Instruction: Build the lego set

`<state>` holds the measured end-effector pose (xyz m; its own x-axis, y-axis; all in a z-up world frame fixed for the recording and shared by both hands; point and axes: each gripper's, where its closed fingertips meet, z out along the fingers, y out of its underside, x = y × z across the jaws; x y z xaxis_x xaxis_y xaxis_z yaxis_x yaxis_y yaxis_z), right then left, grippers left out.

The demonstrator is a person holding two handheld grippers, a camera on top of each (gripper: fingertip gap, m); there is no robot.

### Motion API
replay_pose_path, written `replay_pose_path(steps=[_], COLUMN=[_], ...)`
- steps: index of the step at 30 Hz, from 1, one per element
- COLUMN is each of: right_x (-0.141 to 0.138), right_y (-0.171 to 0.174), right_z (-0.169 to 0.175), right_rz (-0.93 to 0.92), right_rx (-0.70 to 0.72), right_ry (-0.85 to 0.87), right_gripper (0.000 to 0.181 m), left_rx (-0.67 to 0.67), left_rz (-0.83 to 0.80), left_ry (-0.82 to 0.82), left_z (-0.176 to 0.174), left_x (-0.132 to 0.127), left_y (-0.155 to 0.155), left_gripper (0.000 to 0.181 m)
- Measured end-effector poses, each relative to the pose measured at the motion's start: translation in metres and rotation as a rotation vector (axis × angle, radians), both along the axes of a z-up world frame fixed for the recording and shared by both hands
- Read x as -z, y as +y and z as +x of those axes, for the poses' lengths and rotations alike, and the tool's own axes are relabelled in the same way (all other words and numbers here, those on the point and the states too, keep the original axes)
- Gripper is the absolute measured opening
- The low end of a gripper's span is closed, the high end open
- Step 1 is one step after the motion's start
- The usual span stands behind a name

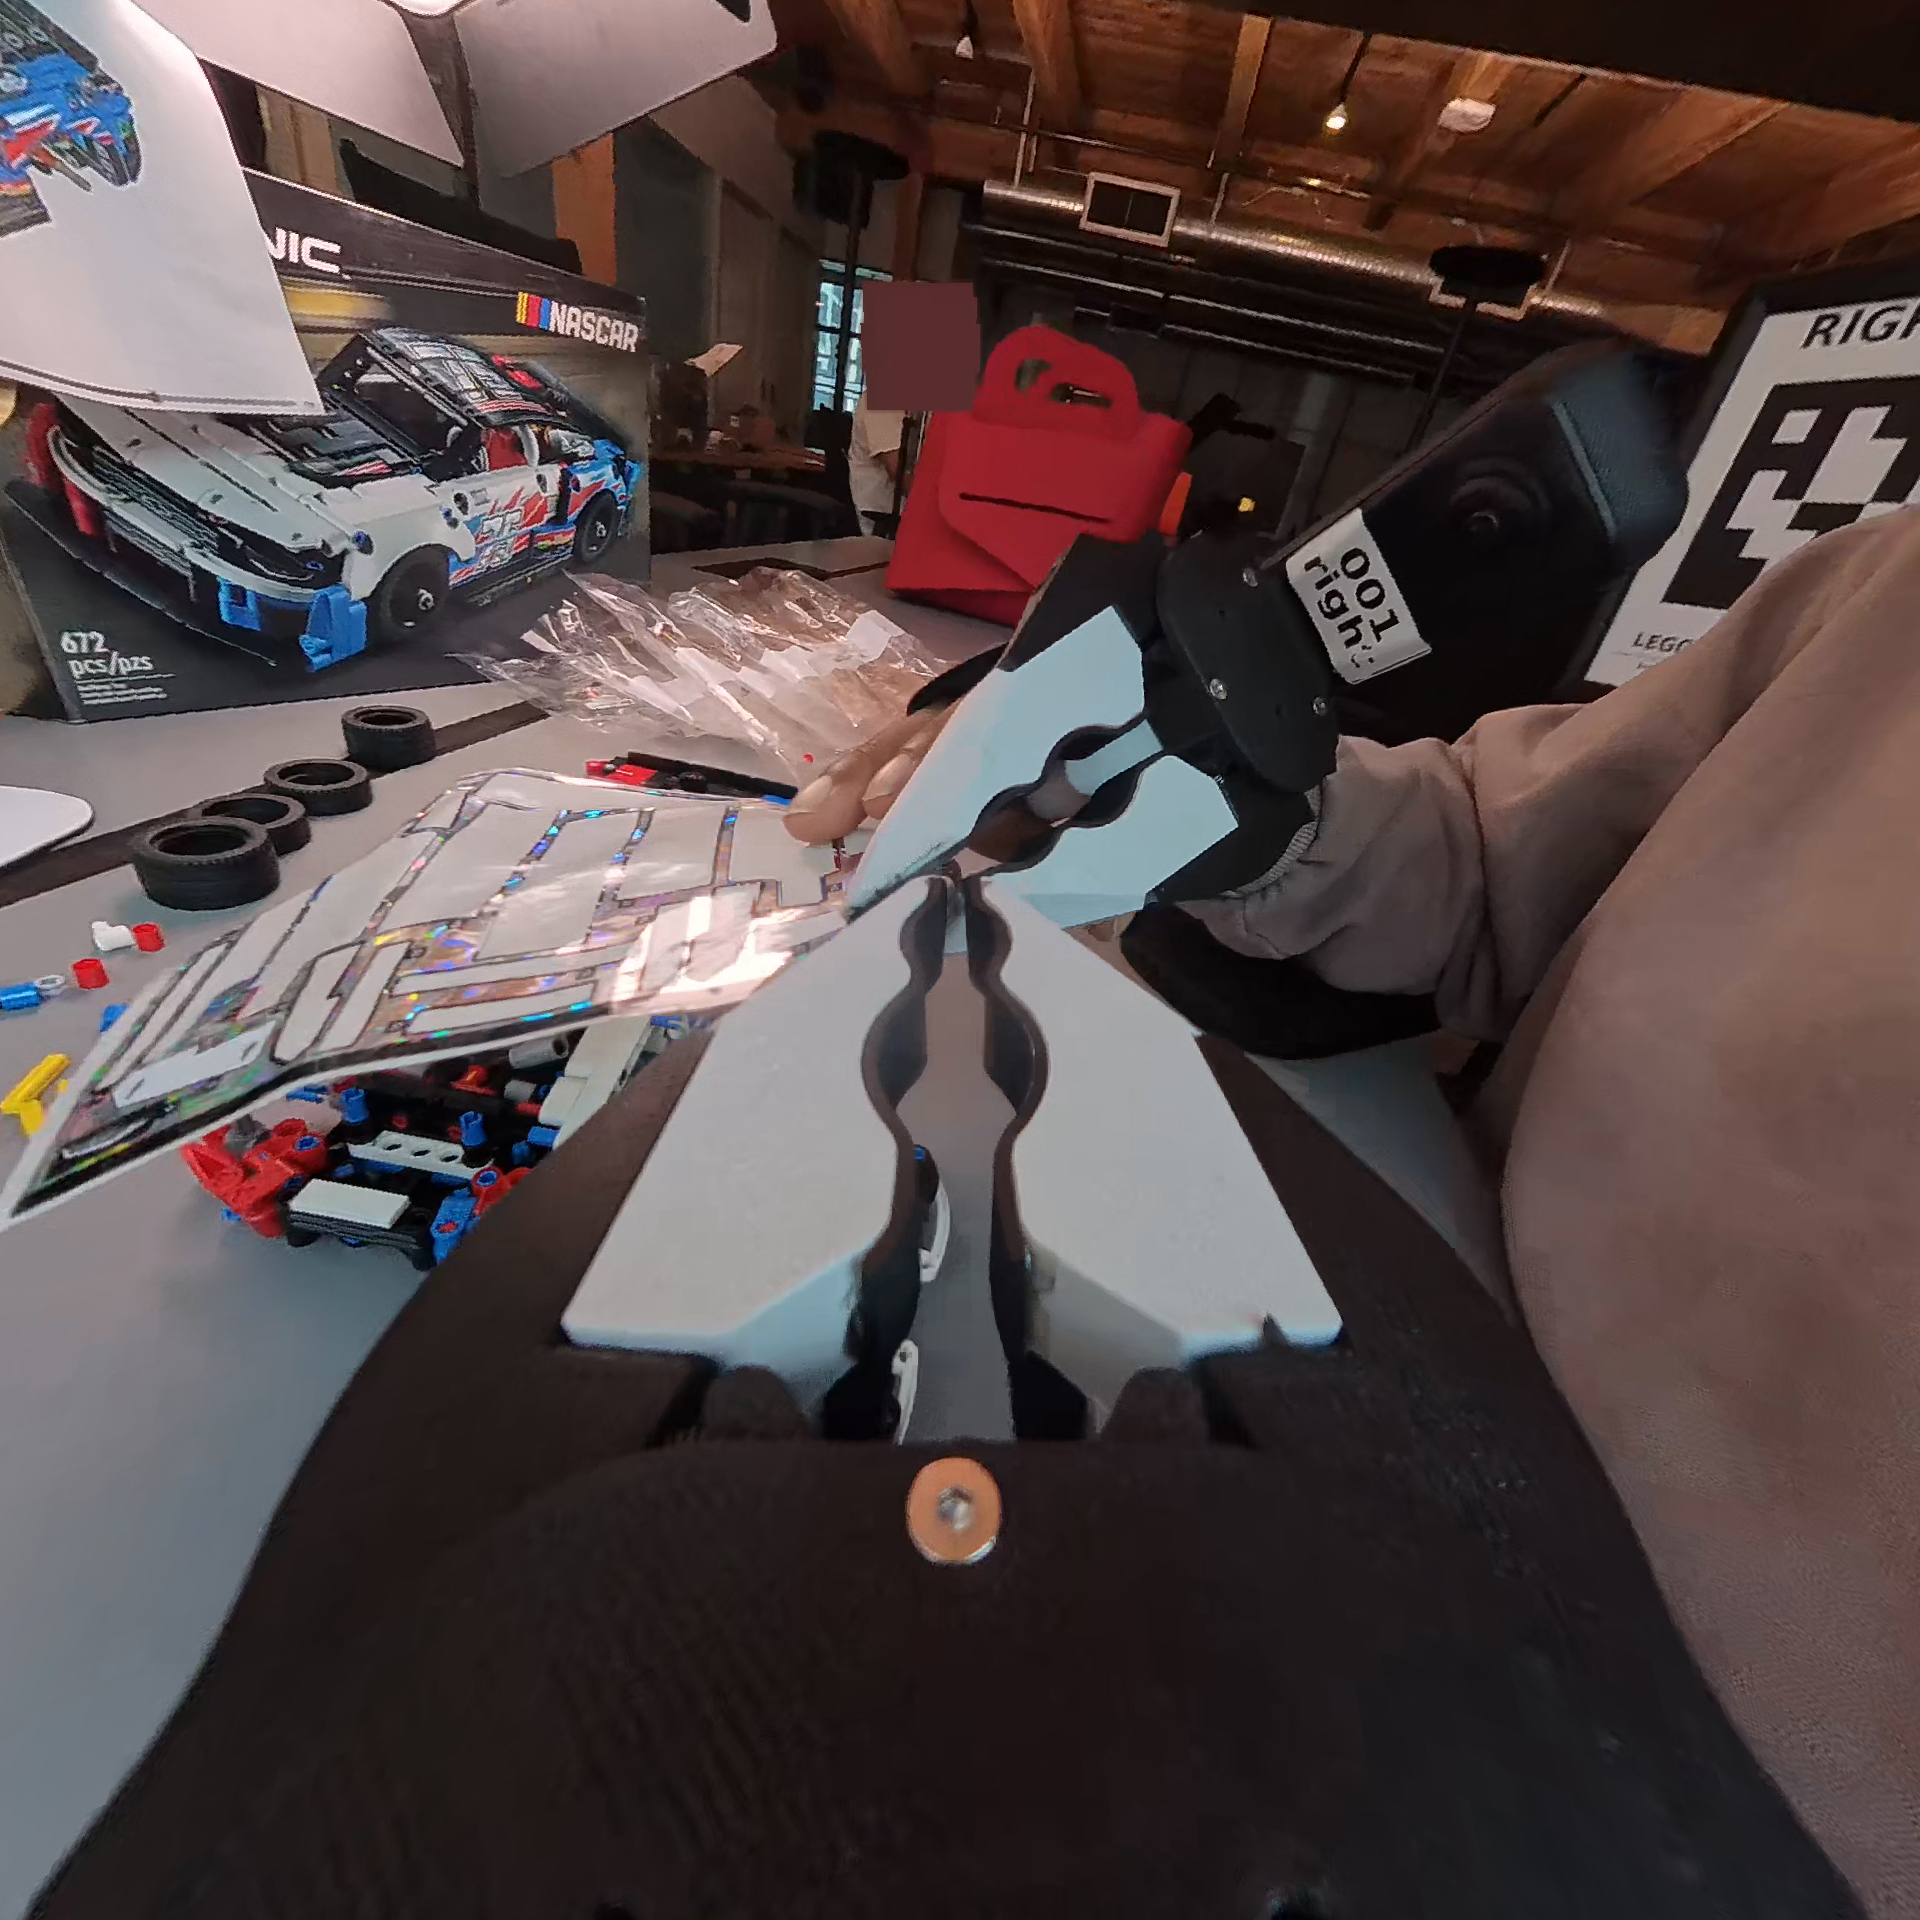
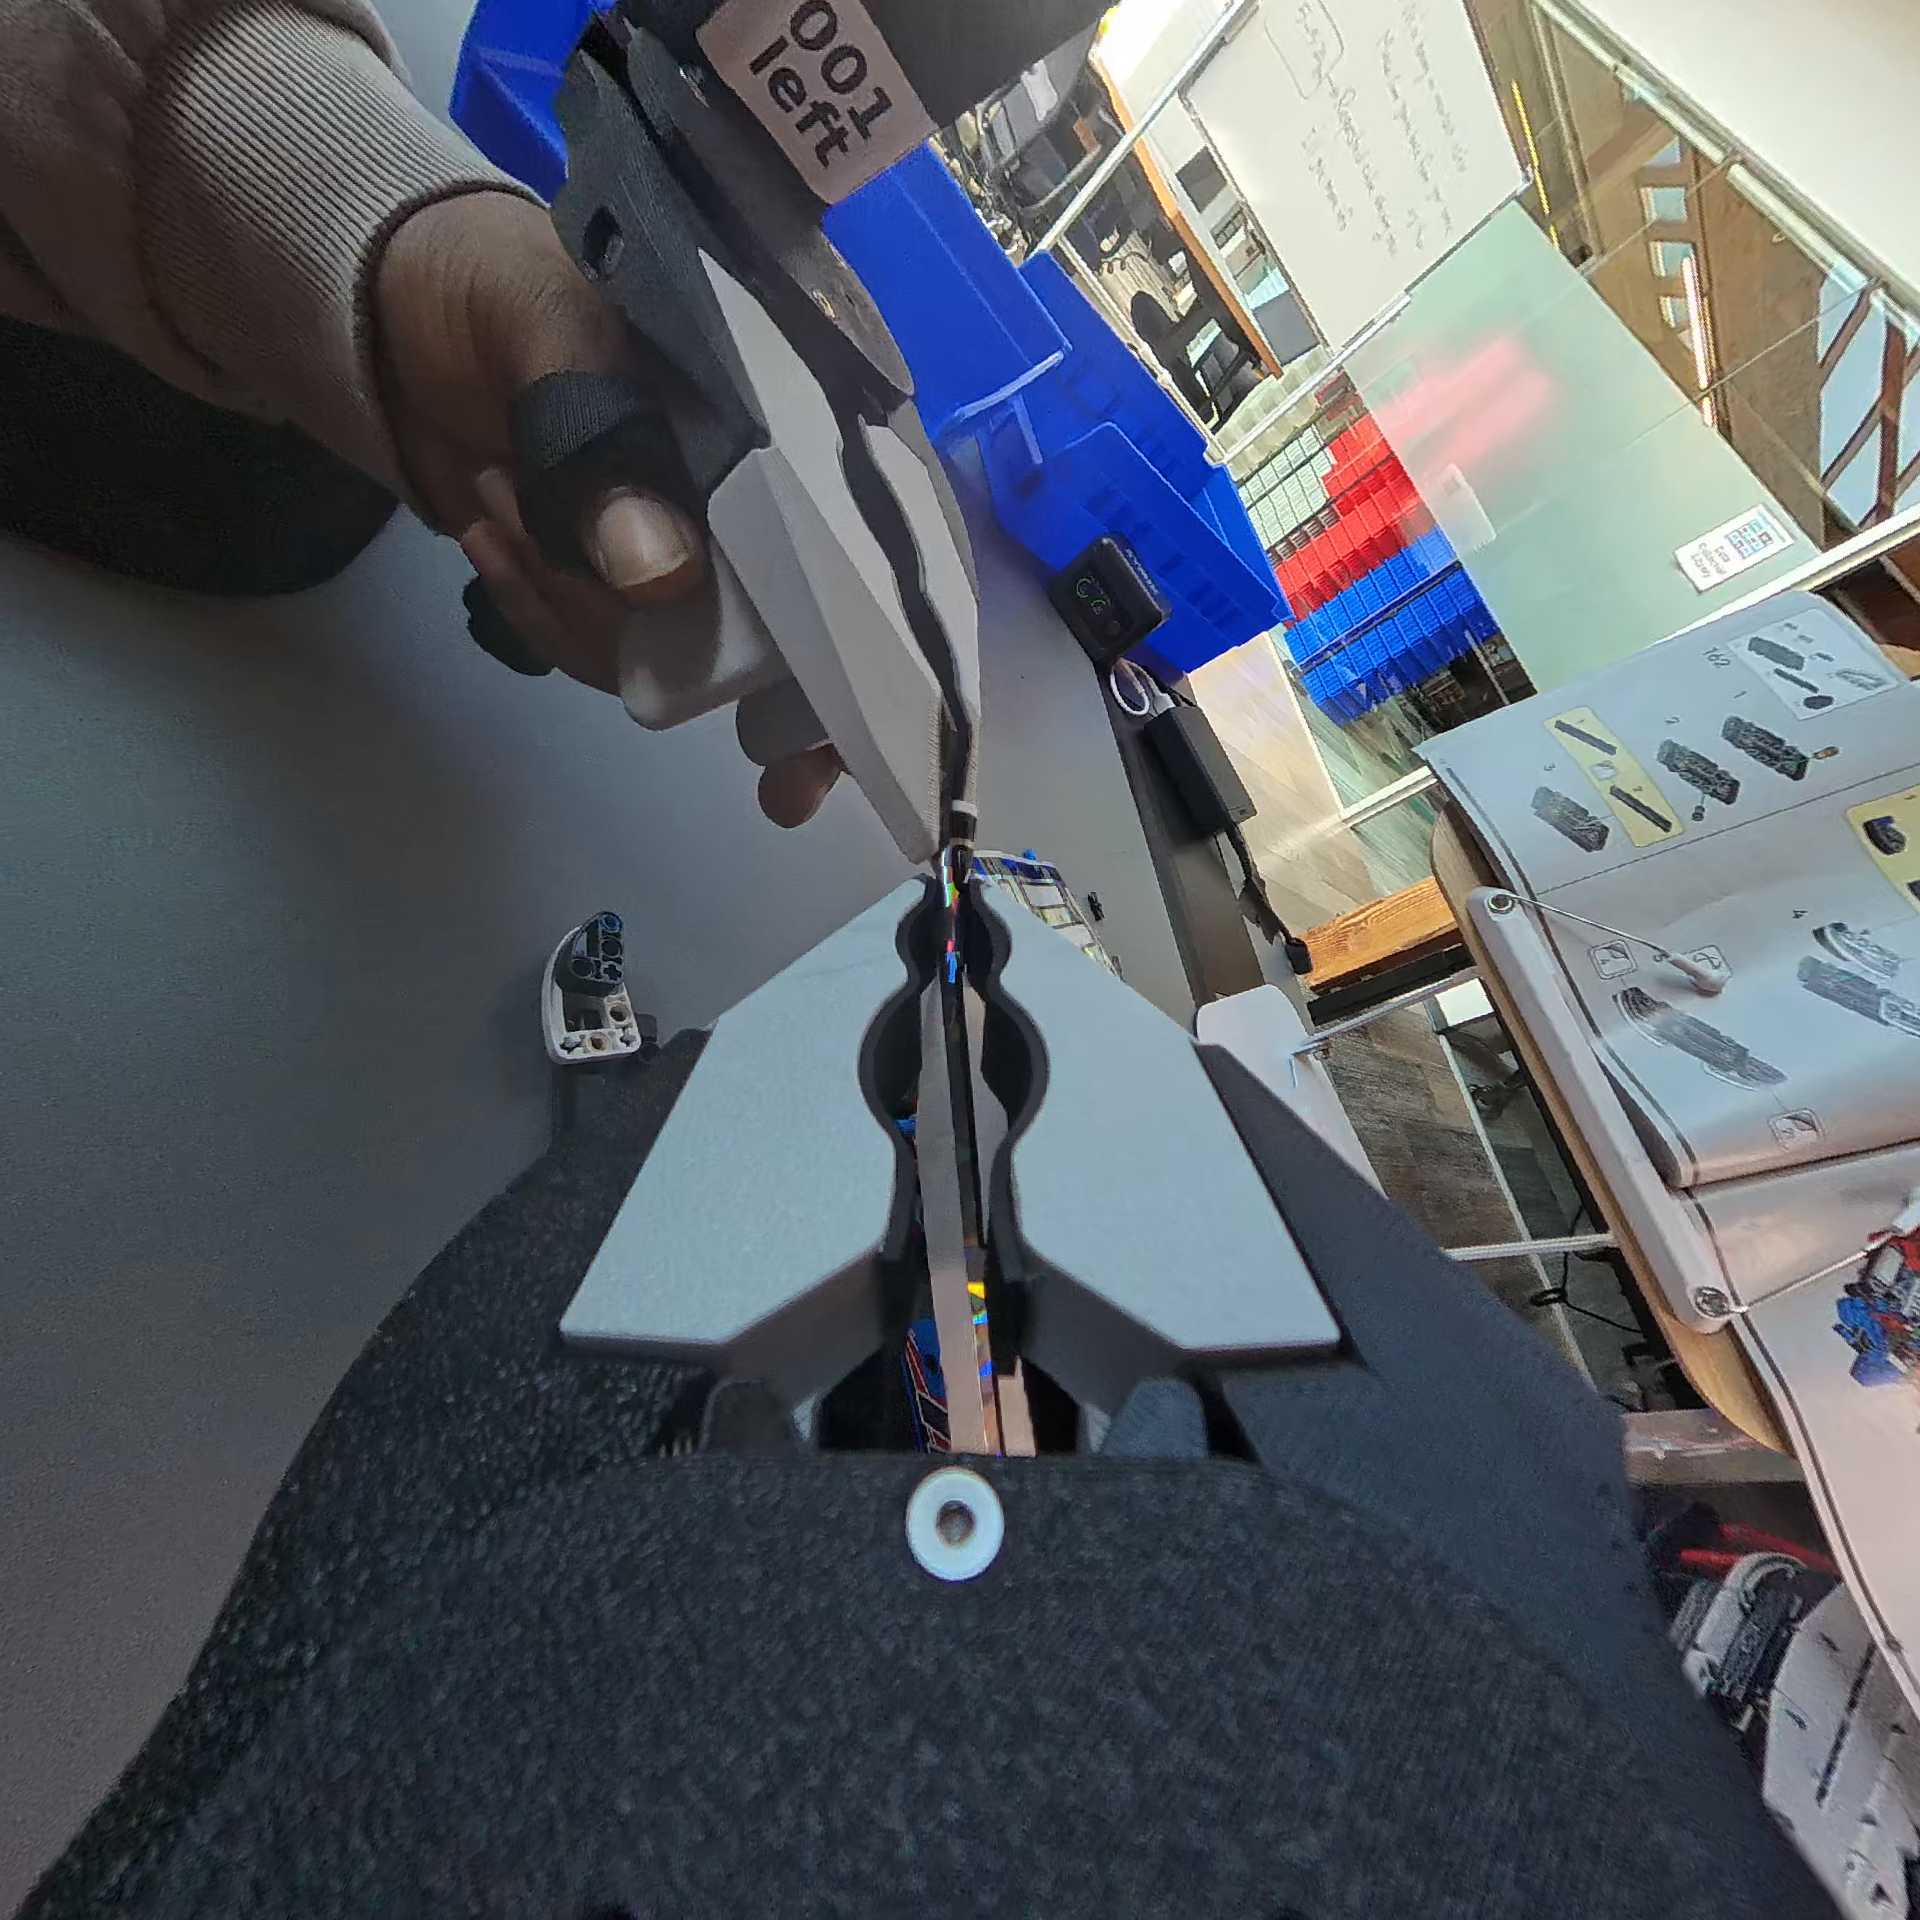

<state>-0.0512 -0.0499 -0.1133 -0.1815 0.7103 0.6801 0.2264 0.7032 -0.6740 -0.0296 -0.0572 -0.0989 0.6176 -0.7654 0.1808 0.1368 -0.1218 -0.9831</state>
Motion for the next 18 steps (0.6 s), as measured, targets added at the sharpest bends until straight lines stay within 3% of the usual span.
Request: replay_pose_path(steps=[1,9,13,18], right_x=[0.0,0.008,0.011,0.008], right_y=[0.0,-0.011,-0.01,-0.01], right_z=[0.0,0.01,0.017,0.022], right_rz=[-0.003,-0.1,-0.132,-0.357], right_rx=[0.001,-0.105,-0.129,-0.179], right_ry=[0.002,-0.084,-0.143,-0.16], right_gripper=[0.0,0.012,0.004,0.009], left_rx=[-0.013,-0.069,-0.093,-0.132], left_rz=[0.013,0.093,0.116,0.158], left_ry=[0.02,0.187,0.28,0.38], left_z=[0.0,0.004,0.006,0.005], left_x=[0.0,0.006,0.013,0.017], left_y=[0.0,0.001,0.002,0.003], left_gripper=[0.0,0.0,0.0,0.0])
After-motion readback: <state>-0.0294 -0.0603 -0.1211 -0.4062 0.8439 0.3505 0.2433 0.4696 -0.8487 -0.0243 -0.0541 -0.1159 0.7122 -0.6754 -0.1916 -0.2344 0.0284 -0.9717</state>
